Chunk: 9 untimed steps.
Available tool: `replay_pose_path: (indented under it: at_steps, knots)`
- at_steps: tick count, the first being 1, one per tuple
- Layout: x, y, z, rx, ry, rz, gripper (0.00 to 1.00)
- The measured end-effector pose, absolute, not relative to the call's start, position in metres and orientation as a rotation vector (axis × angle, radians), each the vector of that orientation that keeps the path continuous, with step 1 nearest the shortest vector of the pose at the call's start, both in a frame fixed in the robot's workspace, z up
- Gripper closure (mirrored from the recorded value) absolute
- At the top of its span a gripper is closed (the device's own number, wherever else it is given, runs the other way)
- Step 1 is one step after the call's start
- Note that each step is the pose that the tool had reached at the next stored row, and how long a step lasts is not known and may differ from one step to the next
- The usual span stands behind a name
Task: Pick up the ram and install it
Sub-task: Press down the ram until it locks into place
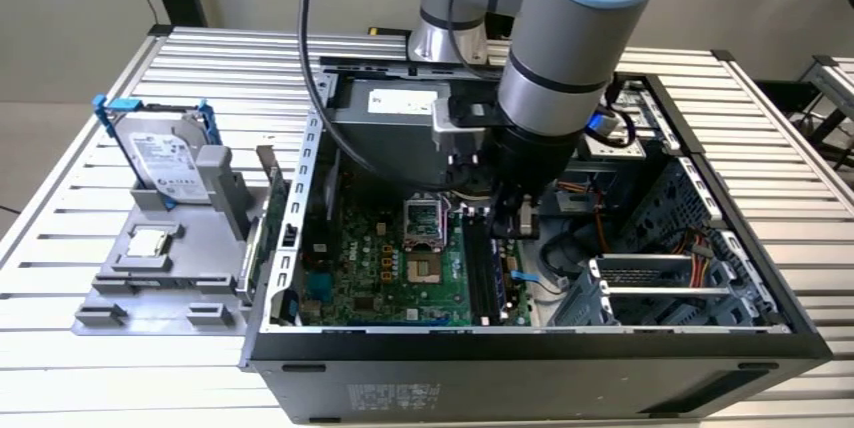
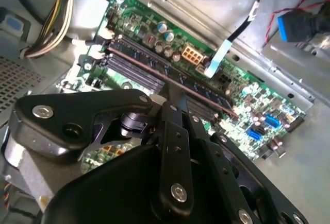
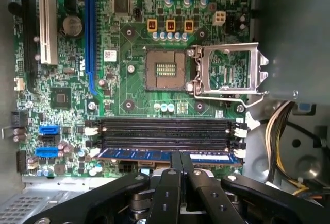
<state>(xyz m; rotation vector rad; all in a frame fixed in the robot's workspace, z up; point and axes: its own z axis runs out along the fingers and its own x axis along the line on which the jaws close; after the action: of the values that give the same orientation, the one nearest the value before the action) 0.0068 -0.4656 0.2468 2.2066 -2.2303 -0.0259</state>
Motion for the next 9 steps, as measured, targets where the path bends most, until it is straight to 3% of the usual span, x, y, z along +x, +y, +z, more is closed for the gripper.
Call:
replay_pose_path:
  at_steps: [9]
  knots:
    - [0.008, -0.464, 0.235, 2.203, -2.229, -0.031, 1.0]
